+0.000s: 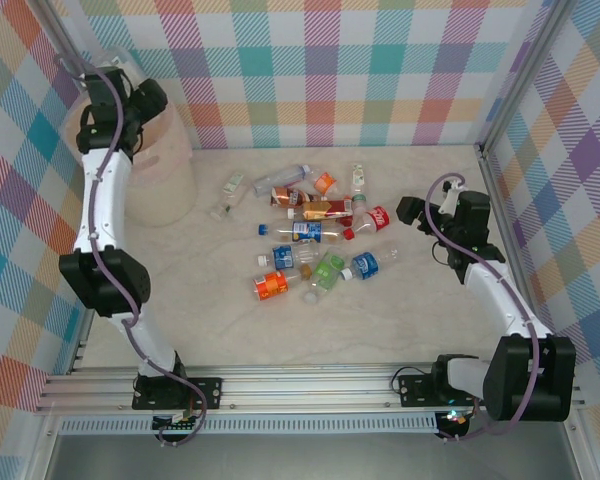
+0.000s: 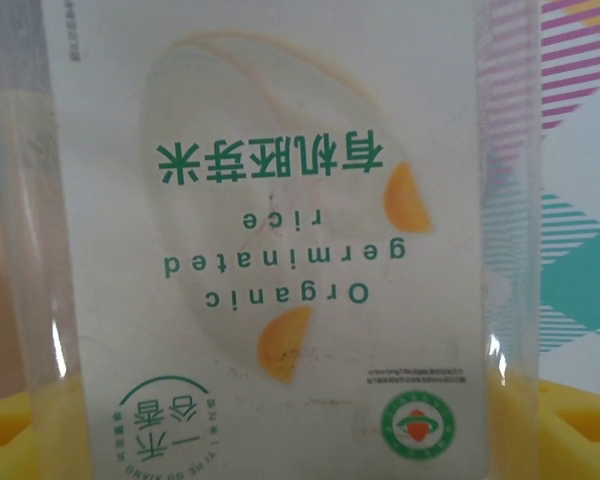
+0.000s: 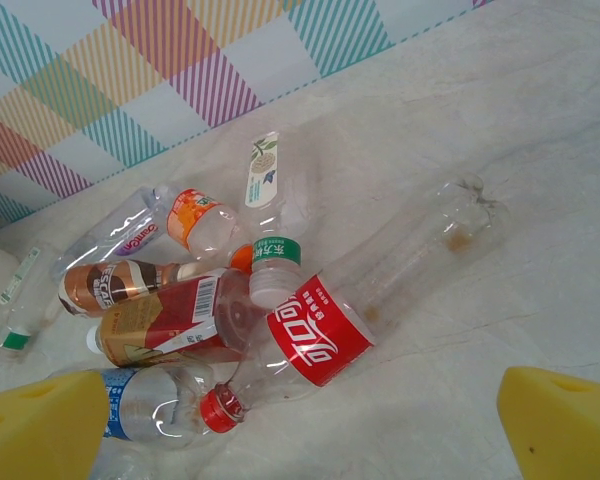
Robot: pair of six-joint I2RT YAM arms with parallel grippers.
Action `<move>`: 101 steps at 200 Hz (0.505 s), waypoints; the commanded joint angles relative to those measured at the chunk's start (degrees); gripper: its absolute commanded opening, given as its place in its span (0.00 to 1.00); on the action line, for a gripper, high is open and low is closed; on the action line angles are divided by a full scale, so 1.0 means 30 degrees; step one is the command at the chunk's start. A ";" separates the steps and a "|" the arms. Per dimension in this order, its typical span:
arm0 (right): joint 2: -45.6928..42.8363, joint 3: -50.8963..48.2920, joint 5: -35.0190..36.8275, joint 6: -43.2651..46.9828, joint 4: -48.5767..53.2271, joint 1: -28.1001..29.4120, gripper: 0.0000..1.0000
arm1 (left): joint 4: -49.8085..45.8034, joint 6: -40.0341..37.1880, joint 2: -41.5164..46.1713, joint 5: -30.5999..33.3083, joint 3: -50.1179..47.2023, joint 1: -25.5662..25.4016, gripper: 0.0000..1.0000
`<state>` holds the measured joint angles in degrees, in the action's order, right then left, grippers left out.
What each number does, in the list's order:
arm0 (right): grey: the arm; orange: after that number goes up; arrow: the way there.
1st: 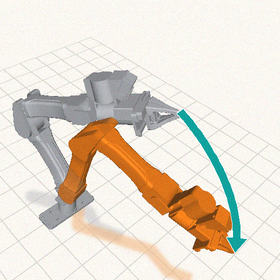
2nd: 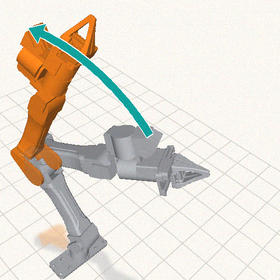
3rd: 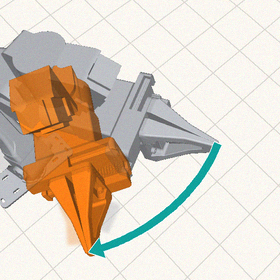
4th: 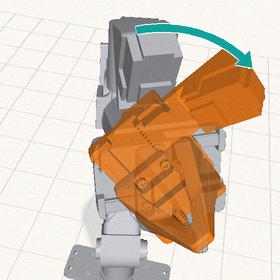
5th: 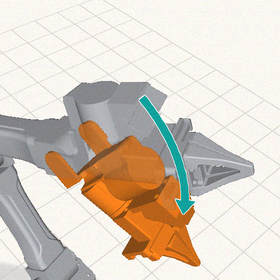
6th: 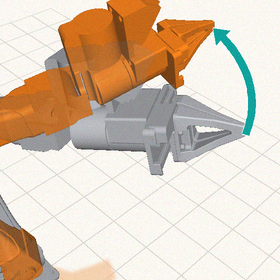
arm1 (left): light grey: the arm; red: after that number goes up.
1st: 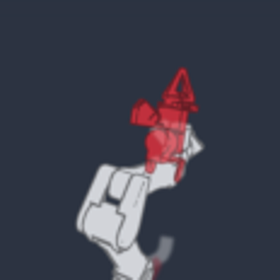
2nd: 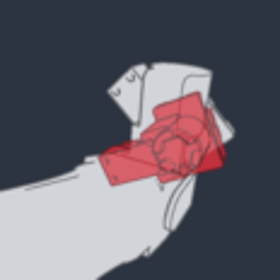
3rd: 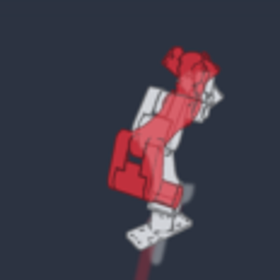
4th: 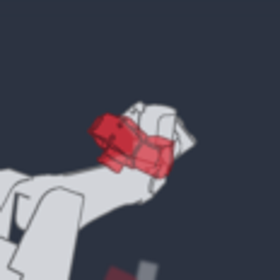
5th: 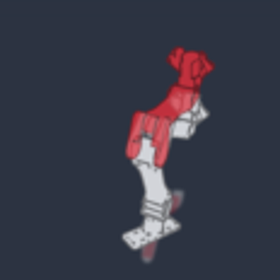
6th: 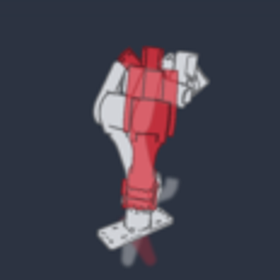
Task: Put the plastic bottles in the bin
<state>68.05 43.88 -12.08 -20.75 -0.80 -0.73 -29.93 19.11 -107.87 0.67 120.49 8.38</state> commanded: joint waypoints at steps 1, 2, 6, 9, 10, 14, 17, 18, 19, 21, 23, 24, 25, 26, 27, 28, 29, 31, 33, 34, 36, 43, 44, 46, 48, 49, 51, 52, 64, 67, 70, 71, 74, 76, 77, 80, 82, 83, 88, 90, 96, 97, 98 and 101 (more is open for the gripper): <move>0.0199 0.0635 -0.0075 -0.0053 0.0398 -0.0063 1.00 | -0.1868 0.0403 -0.0577 -0.2957 0.0739 0.0958 0.75; 0.0212 0.0636 -0.0076 -0.0039 0.0405 -0.0041 1.00 | -0.1878 0.0414 -0.0605 -0.2996 0.0738 0.1001 0.75; 0.0247 0.0680 -0.0091 -0.0092 0.0430 -0.0061 1.00 | -0.1929 0.0498 -0.0721 -0.3168 0.0709 0.1131 0.74; 0.0255 0.0713 -0.0104 -0.0093 0.0459 -0.0072 1.00 | -0.1944 0.0512 -0.0795 -0.3315 0.0685 0.1220 0.74; 0.0255 0.0704 -0.0105 -0.0088 0.0465 -0.0061 1.00 | -0.1945 0.0542 -0.0802 -0.3336 0.0696 0.1249 0.74; 0.0278 0.0737 -0.0131 -0.0105 0.0502 -0.0059 1.00 | -0.1981 0.0584 -0.0931 -0.3654 0.0702 0.1329 0.74; 0.0288 0.0749 -0.0127 -0.0112 0.0541 -0.0065 1.00 | -0.1954 0.0639 -0.1015 -0.3889 0.0699 0.1409 0.73; 0.0288 0.0752 -0.0131 -0.0113 0.0535 -0.0075 1.00 | -0.1935 0.0635 -0.1044 -0.3960 0.0703 0.1432 0.73; 0.0301 0.0753 -0.0133 -0.0099 0.0547 -0.0077 1.00 | -0.1926 0.0648 -0.1058 -0.4039 0.0705 0.1443 0.73; 0.0311 0.0791 -0.0156 -0.0132 0.0556 -0.0063 1.00 | -0.1883 0.0671 -0.1113 -0.4172 0.0663 0.1473 0.73; 0.0321 0.0801 -0.0162 -0.0133 0.0580 -0.0074 1.00 | -0.1828 0.0685 -0.1142 -0.4315 0.0652 0.1503 0.73; 0.0317 0.0807 -0.0163 -0.0138 0.0599 -0.0062 1.00 | -0.1799 0.0687 -0.1151 -0.4393 0.0621 0.1508 0.73; 0.0330 0.0825 -0.0149 -0.0140 0.0623 -0.0070 1.00 | -0.1770 0.0673 -0.1171 -0.4475 0.0605 0.1510 0.73; 0.0337 0.0834 -0.0157 -0.0127 0.0635 -0.0059 1.00 | -0.1741 0.0667 -0.1210 -0.4546 0.0598 0.1511 0.73; 0.0340 0.0838 -0.0175 -0.0135 0.0655 -0.0069 1.00 | -0.1697 0.0663 -0.1229 -0.4625 0.0579 0.1512 0.73; 0.0342 0.0841 -0.0184 -0.0139 0.0666 -0.0074 1.00 | -0.1675 0.0662 -0.1239 -0.4709 0.0555 0.1498 0.73; 0.0343 0.0856 -0.0189 -0.0141 0.0686 -0.0076 1.00 | -0.1635 0.0646 -0.1258 -0.4795 0.0543 0.1505 0.73; 0.0343 0.0875 -0.0192 -0.0135 0.0700 -0.0078 1.00 | -0.1561 0.0605 -0.1295 -0.4969 0.0527 0.1503 0.73; 0.0343 0.0910 -0.0208 -0.0112 0.0741 -0.0078 1.00 | -0.1484 0.0573 -0.1326 -0.5130 0.0486 0.1510 0.73; 0.0358 0.0905 -0.0215 -0.0113 0.0752 -0.0063 1.00 | -0.1451 0.0543 -0.1361 -0.5225 0.0479 0.1511 0.73; 0.0369 0.0902 -0.0221 -0.0113 0.0798 -0.0060 1.00 | -0.1368 0.0514 -0.1416 -0.5428 0.0460 0.1512 0.73; 0.0373 0.0931 -0.0221 -0.0114 0.0913 -0.0058 1.00 | -0.1170 0.0511 -0.1630 -0.6052 0.0459 0.1510 0.73; 0.0373 0.0931 -0.0222 -0.0114 0.0926 -0.0054 1.00 | -0.1177 0.0483 -0.1673 -0.6155 0.0481 0.1511 0.73; 0.0373 0.0931 -0.0222 -0.0128 0.0948 -0.0066 1.00 | -0.1131 0.0462 -0.1728 -0.6298 0.0475 0.1512 0.73; 0.0373 0.0938 -0.0237 -0.0117 0.0964 -0.0075 1.00 | -0.1083 0.0471 -0.1801 -0.6451 0.0510 0.1513 0.73; 0.0373 0.0947 -0.0248 -0.0114 0.1004 -0.0077 1.00 | -0.1075 0.0478 -0.1832 -0.6515 0.0535 0.1513 0.73; 0.0373 0.0939 -0.0250 -0.0114 0.1016 -0.0078 1.00 | -0.1062 0.0461 -0.1915 -0.6622 0.0532 0.1491 0.73; 0.0373 0.0949 -0.0251 -0.0114 0.1022 -0.0078 1.00 | -0.1050 0.0472 -0.1948 -0.6689 0.0546 0.1502 0.73; 0.0344 0.0874 -0.0248 -0.0106 0.1121 -0.0067 1.00 | -0.0842 0.0578 -0.2248 -0.7221 0.0562 0.1511 0.73; 0.0358 0.0850 -0.0252 -0.0113 0.1116 -0.0073 1.00 | -0.0834 0.0609 -0.2308 -0.7290 0.0561 0.1505 0.72; 0.0345 0.0844 -0.0252 -0.0113 0.1130 -0.0070 1.00 | -0.0818 0.0621 -0.2348 -0.7324 0.0564 0.1512 0.73; 0.0359 0.0829 -0.0252 -0.0113 0.1138 -0.0074 1.00 | -0.0811 0.0640 -0.2384 -0.7347 0.0548 0.1512 0.73; 0.0345 0.0815 -0.0252 -0.0128 0.1144 -0.0063 1.00 | -0.0793 0.0657 -0.2416 -0.7390 0.0541 0.1513 0.73; 0.0344 0.0814 -0.0252 -0.0117 0.1159 -0.0074 1.00 | -0.0779 0.0659 -0.2434 -0.7427 0.0534 0.1498 0.73; 0.0344 0.0799 -0.0237 -0.0115 0.1167 -0.0062 1.00 | -0.0777 0.0674 -0.2442 -0.7443 0.0532 0.1505 0.73; 0.0362 0.0786 -0.0225 -0.0139 0.1173 -0.0069 1.00 | -0.0749 0.0665 -0.2464 -0.7486 0.0517 0.1512 0.73; 0.0363 0.0807 -0.0245 -0.0142 0.1174 -0.0061 1.00 | -0.0746 0.0676 -0.2490 -0.7509 0.0528 0.1512 0.73; 0.0382 0.0795 -0.0249 -0.0142 0.1174 -0.0070 1.00 | -0.0745 0.0668 -0.2499 -0.7513 0.0529 0.1512 0.73; 0.0373 0.0766 -0.0252 -0.0157 0.1174 -0.0055 1.00 | -0.0718 0.0690 -0.2548 -0.7569 0.0524 0.1513 0.73; 0.0373 0.0772 -0.0252 -0.0176 0.1159 -0.0058 1.00 | -0.0731 0.0697 -0.2548 -0.7589 0.0529 0.1513 0.73; 0.0398 0.0759 -0.0279 -0.0165 0.1219 -0.0060 1.00 | -0.0744 0.0754 -0.2605 -0.7649 0.0527 0.1513 0.73; 0.0386 0.0772 -0.0280 -0.0169 0.1226 -0.0069 1.00 | -0.0745 0.0736 -0.2601 -0.7656 0.0514 0.1498 0.73; 0.0394 0.0763 -0.0281 -0.0170 0.1229 -0.0044 1.00 | -0.0745 0.0757 -0.2613 -0.7675 0.0493 0.1505 0.73; 0.0434 0.0756 -0.0296 -0.0172 0.1218 -0.0059 1.00 | -0.0745 0.0760 -0.2642 -0.7691 0.0494 0.1512 0.73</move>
<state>68.86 44.75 -12.10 -20.78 1.83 -0.73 -34.33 20.32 -115.55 -18.61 120.92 12.84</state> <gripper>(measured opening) 0.996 0.823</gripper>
